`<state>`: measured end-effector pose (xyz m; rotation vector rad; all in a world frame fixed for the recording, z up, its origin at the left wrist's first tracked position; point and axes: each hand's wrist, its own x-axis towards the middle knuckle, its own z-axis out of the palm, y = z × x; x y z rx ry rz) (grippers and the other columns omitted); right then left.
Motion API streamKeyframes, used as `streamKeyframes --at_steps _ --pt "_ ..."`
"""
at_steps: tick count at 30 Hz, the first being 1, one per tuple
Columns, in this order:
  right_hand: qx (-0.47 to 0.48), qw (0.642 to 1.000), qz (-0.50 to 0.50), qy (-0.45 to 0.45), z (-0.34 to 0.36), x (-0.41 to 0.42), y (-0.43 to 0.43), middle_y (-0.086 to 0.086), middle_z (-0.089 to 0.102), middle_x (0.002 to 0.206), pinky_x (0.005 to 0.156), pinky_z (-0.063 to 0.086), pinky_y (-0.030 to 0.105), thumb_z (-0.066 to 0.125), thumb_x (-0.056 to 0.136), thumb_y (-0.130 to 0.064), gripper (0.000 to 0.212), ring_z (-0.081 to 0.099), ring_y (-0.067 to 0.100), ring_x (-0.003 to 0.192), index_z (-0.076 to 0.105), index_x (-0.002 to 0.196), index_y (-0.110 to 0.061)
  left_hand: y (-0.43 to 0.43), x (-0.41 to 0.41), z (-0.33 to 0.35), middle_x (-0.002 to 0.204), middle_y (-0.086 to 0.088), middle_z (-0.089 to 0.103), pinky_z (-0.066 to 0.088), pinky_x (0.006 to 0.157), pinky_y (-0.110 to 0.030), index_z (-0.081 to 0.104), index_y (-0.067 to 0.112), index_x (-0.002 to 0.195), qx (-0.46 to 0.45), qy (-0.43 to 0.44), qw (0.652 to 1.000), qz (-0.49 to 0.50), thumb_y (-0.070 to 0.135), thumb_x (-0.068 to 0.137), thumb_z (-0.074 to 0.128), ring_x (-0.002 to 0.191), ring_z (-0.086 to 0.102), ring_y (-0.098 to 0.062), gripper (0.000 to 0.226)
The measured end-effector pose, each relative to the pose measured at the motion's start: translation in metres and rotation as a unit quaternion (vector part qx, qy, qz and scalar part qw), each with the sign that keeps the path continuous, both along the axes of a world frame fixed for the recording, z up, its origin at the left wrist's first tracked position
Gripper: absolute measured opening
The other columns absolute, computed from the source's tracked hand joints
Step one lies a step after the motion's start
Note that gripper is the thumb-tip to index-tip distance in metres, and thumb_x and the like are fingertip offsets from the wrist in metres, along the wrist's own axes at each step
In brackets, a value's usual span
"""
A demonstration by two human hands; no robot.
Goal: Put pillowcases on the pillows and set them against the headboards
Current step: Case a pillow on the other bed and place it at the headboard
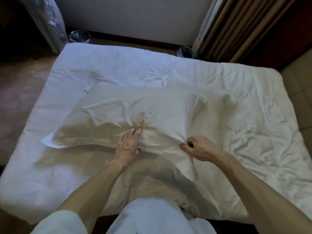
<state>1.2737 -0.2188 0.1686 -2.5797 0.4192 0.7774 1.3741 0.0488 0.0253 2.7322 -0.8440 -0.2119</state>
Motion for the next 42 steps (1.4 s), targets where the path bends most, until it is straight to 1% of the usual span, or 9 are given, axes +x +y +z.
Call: streamKeyframes --at_steps 3,6,12,16,19,22,26,31,42 --pt "-0.004 1.000 -0.009 -0.004 0.016 -0.004 0.003 0.004 0.063 0.072 0.064 0.046 0.038 0.049 0.094 -0.049 0.042 0.059 0.022 0.068 0.061 0.073 -0.015 -0.009 0.004 0.019 0.096 -0.004 0.064 0.048 0.074 -0.036 0.063 0.020 0.113 0.000 -0.058 0.998 -0.022 0.017 0.058 0.080 0.085 0.062 -0.029 0.057" --pt "0.015 1.000 -0.024 -0.013 0.031 -0.017 -0.005 0.005 0.068 0.076 0.067 0.049 0.040 0.049 0.092 -0.051 0.044 0.063 0.024 0.071 0.066 0.077 -0.013 -0.019 0.003 0.036 0.077 -0.003 0.059 0.043 0.052 -0.031 0.065 0.019 0.098 -0.008 -0.073 0.995 -0.069 0.011 0.067 0.077 0.063 0.059 -0.028 0.036" --pt "-0.054 0.995 -0.080 -0.036 0.066 -0.052 -0.044 -0.001 0.067 0.074 0.066 0.048 0.036 0.050 0.095 -0.050 0.040 0.062 0.018 0.069 0.065 0.076 -0.019 -0.063 0.005 0.077 0.076 -0.009 0.055 0.037 0.046 -0.032 0.056 0.021 0.105 -0.039 -0.074 0.985 -0.150 0.006 0.071 0.069 0.062 0.059 -0.032 0.039" --pt "-0.185 0.959 -0.160 -0.143 0.091 -0.078 -0.079 -0.001 0.068 0.102 0.079 0.052 0.040 0.049 0.096 -0.044 0.022 0.062 0.022 0.090 0.062 0.101 -0.027 -0.112 0.017 0.127 0.085 -0.012 0.057 0.034 0.054 -0.032 0.053 0.017 0.102 -0.041 -0.104 0.977 -0.182 0.011 0.082 0.059 0.072 0.060 -0.035 0.022" --pt "-0.257 0.935 -0.137 -0.201 0.104 -0.094 -0.087 0.008 0.059 0.119 0.087 0.049 0.042 0.055 0.092 -0.038 0.039 0.055 0.030 0.109 0.053 0.126 -0.021 -0.150 0.016 0.161 0.090 -0.012 0.056 0.035 0.058 -0.033 0.053 0.015 0.109 -0.023 -0.134 0.964 -0.229 0.015 0.090 0.053 0.078 0.059 -0.035 0.020" --pt "-0.325 0.917 -0.118 -0.200 0.100 -0.103 -0.083 0.012 0.056 0.125 0.093 0.043 0.043 0.058 0.088 -0.036 0.044 0.050 0.034 0.114 0.055 0.127 -0.017 -0.186 -0.006 0.173 0.093 -0.011 0.056 0.037 0.060 -0.033 0.052 0.017 0.112 -0.003 -0.143 0.953 -0.268 0.017 0.090 0.052 0.079 0.059 -0.034 0.021" --pt "-0.286 0.930 -0.180 -0.145 0.079 -0.125 -0.079 0.010 0.056 0.128 0.096 0.040 0.041 0.054 0.090 -0.043 0.042 0.047 0.031 0.119 0.058 0.123 -0.017 -0.235 -0.046 0.180 0.095 -0.011 0.060 0.044 0.063 -0.036 0.049 0.016 0.105 -0.004 -0.115 0.956 -0.269 0.018 0.089 0.053 0.079 0.060 -0.036 0.017" --pt "0.043 0.951 -0.249 -0.180 0.069 -0.146 -0.080 0.004 0.067 0.122 0.093 0.050 0.039 0.054 0.093 -0.052 0.051 0.062 0.026 0.111 0.059 0.130 -0.018 -0.312 -0.082 0.192 0.096 -0.012 0.064 0.049 0.066 -0.038 0.051 0.014 0.101 0.002 -0.080 0.971 -0.224 0.018 0.087 0.055 0.081 0.060 -0.034 0.016" --pt "0.045 0.918 -0.323 -0.227 0.058 -0.156 -0.117 -0.003 0.066 0.103 0.077 0.054 0.038 0.059 0.072 -0.064 0.061 0.066 0.023 0.093 0.055 0.116 -0.023 -0.418 -0.101 0.268 0.084 -0.008 0.049 0.036 0.065 -0.037 0.044 0.012 0.087 -0.051 -0.069 0.992 -0.089 0.015 0.084 0.051 0.076 0.045 -0.028 0.009"
